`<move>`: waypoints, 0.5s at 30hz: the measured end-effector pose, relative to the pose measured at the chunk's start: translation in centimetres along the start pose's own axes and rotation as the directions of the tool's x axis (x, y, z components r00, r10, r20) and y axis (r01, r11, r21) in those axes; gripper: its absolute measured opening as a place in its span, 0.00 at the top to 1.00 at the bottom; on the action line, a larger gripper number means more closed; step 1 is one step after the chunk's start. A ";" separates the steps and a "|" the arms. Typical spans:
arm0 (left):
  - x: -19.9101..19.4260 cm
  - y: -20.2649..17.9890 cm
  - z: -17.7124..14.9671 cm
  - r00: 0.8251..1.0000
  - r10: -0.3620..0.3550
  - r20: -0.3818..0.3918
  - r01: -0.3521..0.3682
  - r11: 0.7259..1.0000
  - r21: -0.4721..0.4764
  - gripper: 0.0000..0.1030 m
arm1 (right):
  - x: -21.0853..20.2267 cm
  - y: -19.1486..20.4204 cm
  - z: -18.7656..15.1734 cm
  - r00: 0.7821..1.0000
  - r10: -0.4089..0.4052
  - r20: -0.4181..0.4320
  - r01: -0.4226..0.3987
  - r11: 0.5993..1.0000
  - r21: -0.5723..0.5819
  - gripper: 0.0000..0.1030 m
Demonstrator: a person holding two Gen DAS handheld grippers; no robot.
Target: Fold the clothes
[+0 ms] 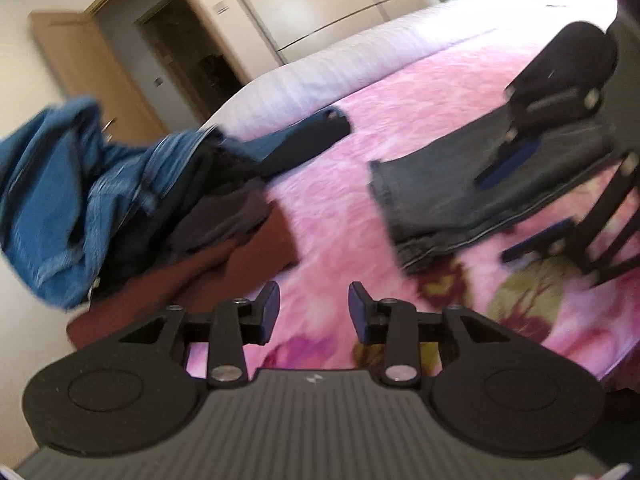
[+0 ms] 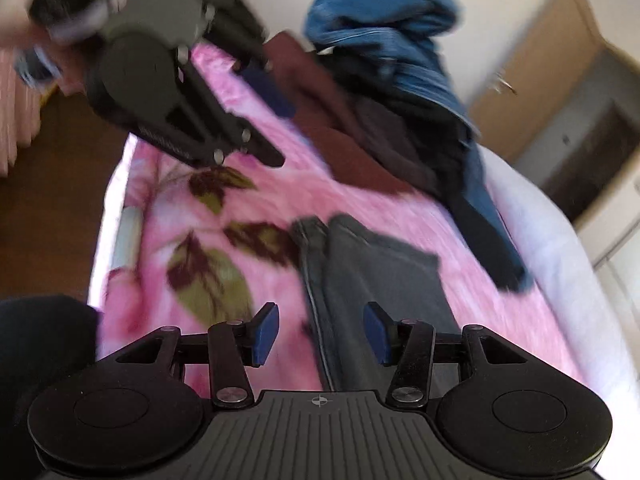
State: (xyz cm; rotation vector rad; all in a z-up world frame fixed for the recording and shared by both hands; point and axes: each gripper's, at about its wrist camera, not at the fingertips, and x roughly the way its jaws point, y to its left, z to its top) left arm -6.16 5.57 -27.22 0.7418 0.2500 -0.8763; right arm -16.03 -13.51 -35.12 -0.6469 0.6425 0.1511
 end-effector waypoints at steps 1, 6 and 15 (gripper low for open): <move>0.1 0.4 -0.5 1.000 0.008 -0.006 -0.008 1.000 -0.019 0.67 | 1.4 0.5 0.6 1.000 -0.010 -0.006 0.010 0.999 -0.033 0.52; 0.1 1.3 -2.4 0.999 0.025 -0.031 -0.027 0.997 -0.071 0.66 | 6.7 0.1 3.1 0.993 -0.105 -0.047 0.103 0.994 -0.044 0.52; -0.4 -0.4 -1.9 1.000 -0.005 -0.006 0.005 0.996 -0.085 0.66 | 5.4 -2.3 3.9 0.993 -0.113 0.021 0.111 0.989 0.097 0.93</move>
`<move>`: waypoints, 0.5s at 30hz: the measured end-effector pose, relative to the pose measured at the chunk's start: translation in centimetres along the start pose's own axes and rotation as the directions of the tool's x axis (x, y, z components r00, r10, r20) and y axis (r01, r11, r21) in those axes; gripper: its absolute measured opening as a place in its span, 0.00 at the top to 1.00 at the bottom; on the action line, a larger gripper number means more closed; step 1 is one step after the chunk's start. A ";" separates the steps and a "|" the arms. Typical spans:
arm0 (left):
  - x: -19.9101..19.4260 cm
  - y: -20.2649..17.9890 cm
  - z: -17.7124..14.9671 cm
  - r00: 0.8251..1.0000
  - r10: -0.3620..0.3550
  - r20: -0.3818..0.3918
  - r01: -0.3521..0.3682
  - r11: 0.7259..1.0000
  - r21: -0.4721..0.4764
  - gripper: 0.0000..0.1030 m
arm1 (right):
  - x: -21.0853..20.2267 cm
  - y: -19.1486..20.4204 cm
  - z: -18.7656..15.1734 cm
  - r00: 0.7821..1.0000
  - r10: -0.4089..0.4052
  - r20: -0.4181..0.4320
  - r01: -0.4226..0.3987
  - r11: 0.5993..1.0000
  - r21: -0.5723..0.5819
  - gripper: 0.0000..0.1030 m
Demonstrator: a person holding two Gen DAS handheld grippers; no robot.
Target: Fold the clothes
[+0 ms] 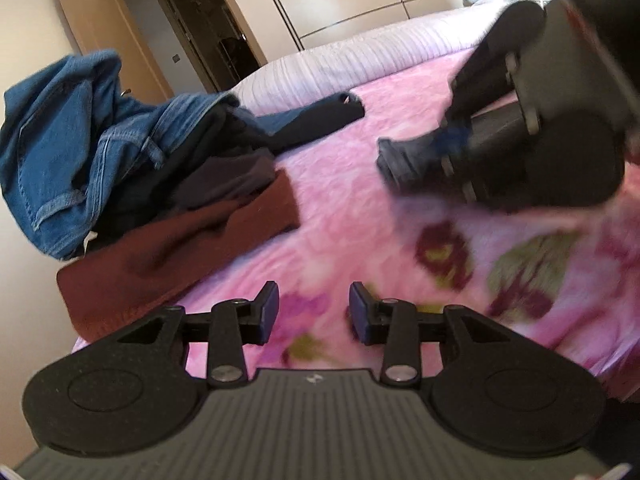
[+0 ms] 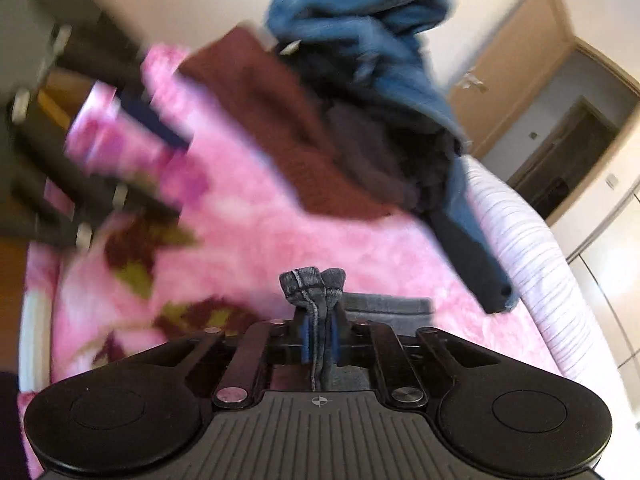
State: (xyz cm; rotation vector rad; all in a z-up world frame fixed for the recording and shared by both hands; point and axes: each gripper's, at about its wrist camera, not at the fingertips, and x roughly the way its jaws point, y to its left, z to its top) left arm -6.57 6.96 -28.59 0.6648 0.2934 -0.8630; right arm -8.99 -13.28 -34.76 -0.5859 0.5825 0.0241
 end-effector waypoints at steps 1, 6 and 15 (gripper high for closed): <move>-0.2 -0.4 0.6 1.000 -0.004 0.014 0.004 1.000 0.000 0.66 | -1.4 -1.7 0.3 0.999 -0.009 0.039 0.006 0.998 0.065 0.94; -1.0 -2.9 3.6 0.995 -0.061 0.080 0.057 0.997 0.048 0.66 | -12.6 -12.7 -1.5 0.958 -0.144 0.248 0.005 0.873 0.487 0.95; -1.5 -11.3 10.5 0.938 -0.289 0.192 0.244 0.943 0.228 0.64 | -31.8 -19.8 -28.0 0.828 -0.561 -0.018 0.099 0.115 0.988 0.94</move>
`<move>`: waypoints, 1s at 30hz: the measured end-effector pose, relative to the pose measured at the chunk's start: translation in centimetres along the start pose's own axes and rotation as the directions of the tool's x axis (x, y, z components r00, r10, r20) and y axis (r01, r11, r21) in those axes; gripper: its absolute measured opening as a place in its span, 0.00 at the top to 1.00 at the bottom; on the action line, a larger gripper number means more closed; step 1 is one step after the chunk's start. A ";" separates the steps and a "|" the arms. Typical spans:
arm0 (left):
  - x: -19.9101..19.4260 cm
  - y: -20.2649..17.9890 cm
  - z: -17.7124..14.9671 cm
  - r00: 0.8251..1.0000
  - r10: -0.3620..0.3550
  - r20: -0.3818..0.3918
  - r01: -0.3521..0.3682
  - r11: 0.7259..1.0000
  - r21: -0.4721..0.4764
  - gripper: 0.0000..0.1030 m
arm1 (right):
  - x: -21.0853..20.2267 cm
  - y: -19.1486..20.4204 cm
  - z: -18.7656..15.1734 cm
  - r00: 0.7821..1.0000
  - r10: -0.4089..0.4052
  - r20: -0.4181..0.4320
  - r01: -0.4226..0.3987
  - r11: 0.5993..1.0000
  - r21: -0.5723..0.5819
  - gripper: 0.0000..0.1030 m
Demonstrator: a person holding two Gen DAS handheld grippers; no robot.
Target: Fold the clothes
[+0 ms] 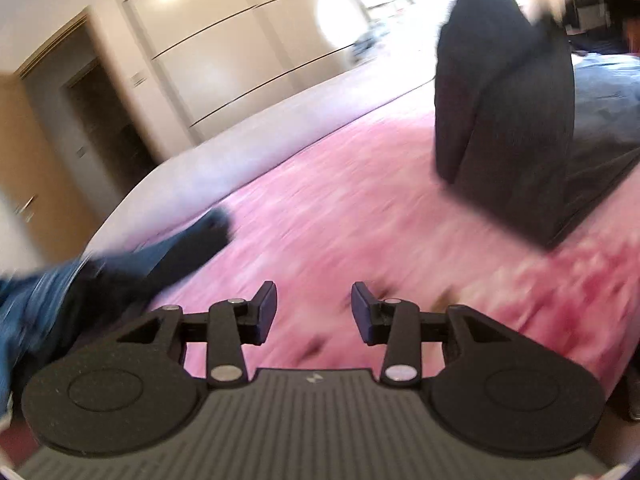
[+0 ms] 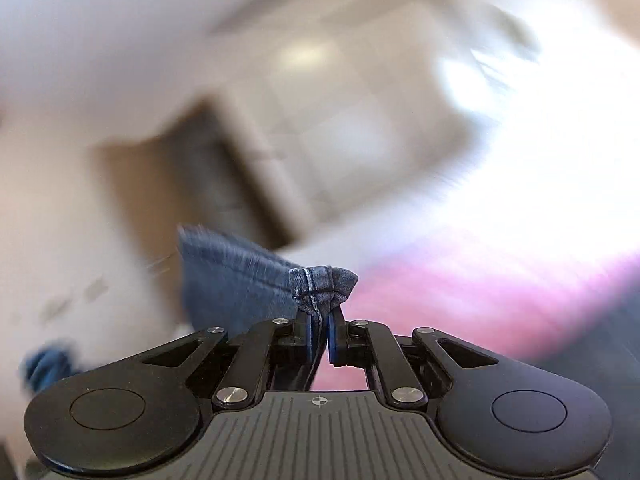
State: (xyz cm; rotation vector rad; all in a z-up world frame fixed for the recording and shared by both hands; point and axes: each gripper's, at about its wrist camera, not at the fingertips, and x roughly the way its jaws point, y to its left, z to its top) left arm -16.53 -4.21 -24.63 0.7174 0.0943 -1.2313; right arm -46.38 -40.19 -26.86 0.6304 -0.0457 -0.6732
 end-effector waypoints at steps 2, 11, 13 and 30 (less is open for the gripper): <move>0.7 -1.7 1.9 0.999 -0.046 0.029 0.045 0.999 0.031 0.64 | -0.3 -6.6 -1.2 0.987 -0.151 -0.052 0.156 0.978 0.135 0.94; 4.7 -10.0 8.2 0.979 -0.197 0.057 0.187 0.971 0.147 0.61 | -1.3 -13.8 -2.4 0.963 -0.219 -0.160 0.259 0.918 0.300 0.93; 6.4 -11.3 9.3 0.973 -0.230 0.030 0.225 0.966 0.127 0.61 | -1.2 -14.2 -1.9 0.967 -0.195 -0.161 0.236 0.925 0.299 0.93; 11.8 -10.9 8.8 0.903 -0.414 -0.111 0.373 0.887 -0.272 0.61 | -6.3 -10.1 0.7 0.934 -0.329 -0.138 0.319 0.944 -0.088 0.56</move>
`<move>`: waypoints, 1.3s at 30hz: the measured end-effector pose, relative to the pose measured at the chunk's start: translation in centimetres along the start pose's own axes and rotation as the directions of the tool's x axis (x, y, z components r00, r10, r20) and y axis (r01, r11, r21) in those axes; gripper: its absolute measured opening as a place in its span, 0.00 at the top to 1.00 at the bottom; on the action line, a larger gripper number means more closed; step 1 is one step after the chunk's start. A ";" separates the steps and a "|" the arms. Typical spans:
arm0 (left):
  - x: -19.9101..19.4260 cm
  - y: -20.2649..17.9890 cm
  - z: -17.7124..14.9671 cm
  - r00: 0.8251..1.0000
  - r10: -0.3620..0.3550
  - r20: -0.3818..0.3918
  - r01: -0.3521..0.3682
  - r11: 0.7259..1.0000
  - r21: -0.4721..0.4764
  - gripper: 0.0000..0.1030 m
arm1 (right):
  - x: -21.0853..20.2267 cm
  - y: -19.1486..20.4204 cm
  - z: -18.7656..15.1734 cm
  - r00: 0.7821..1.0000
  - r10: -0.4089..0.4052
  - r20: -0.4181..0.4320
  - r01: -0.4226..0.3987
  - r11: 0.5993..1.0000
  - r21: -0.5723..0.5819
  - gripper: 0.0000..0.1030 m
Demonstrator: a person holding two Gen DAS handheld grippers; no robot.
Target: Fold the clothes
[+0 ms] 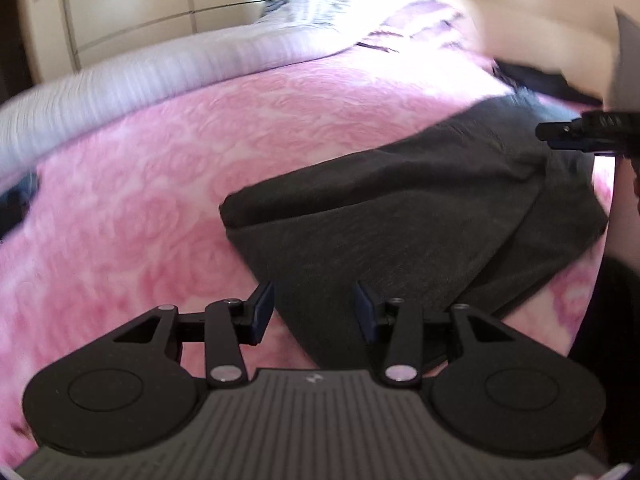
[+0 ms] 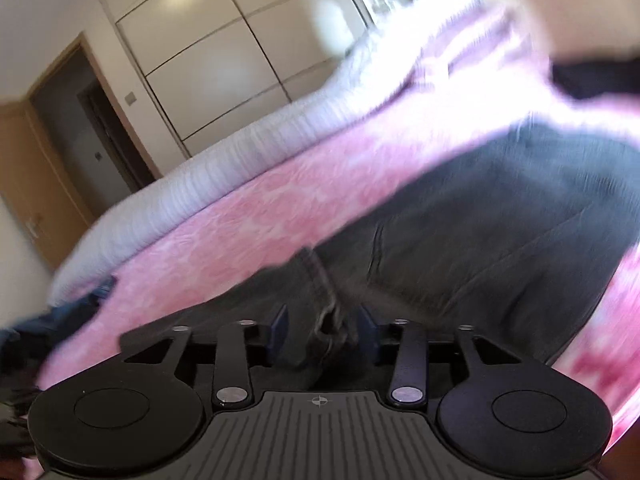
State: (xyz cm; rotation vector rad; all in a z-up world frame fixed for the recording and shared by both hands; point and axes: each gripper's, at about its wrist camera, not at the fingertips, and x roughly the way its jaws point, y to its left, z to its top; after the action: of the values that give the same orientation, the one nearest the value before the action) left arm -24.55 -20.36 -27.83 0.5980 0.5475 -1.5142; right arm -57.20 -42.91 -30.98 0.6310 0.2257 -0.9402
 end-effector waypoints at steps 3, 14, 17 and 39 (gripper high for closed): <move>0.1 1.1 -0.6 0.999 -0.042 -0.001 0.041 0.994 -0.104 0.61 | -0.2 2.7 1.3 0.997 0.070 0.030 -0.064 0.986 -0.157 0.49; 0.9 5.3 -2.2 0.985 -0.169 0.037 0.169 0.896 -0.411 0.62 | 12.9 17.4 2.5 0.815 0.342 -0.467 -0.567 0.636 -0.524 0.43; 1.2 5.0 -2.2 0.982 -0.186 0.033 0.184 0.897 -0.402 0.71 | 17.8 21.0 1.4 0.751 0.300 -0.589 -0.641 0.546 -0.539 0.43; -2.1 2.2 -3.8 0.998 -0.028 0.058 0.046 0.936 -0.350 0.84 | 13.3 8.4 2.0 0.882 0.267 -0.389 -0.363 0.910 -0.199 0.40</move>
State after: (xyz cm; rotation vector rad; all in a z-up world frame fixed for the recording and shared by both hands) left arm -22.25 -16.32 -29.22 0.2710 0.7723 -1.4182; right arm -42.89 -49.53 -31.91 0.5619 0.5456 -0.4591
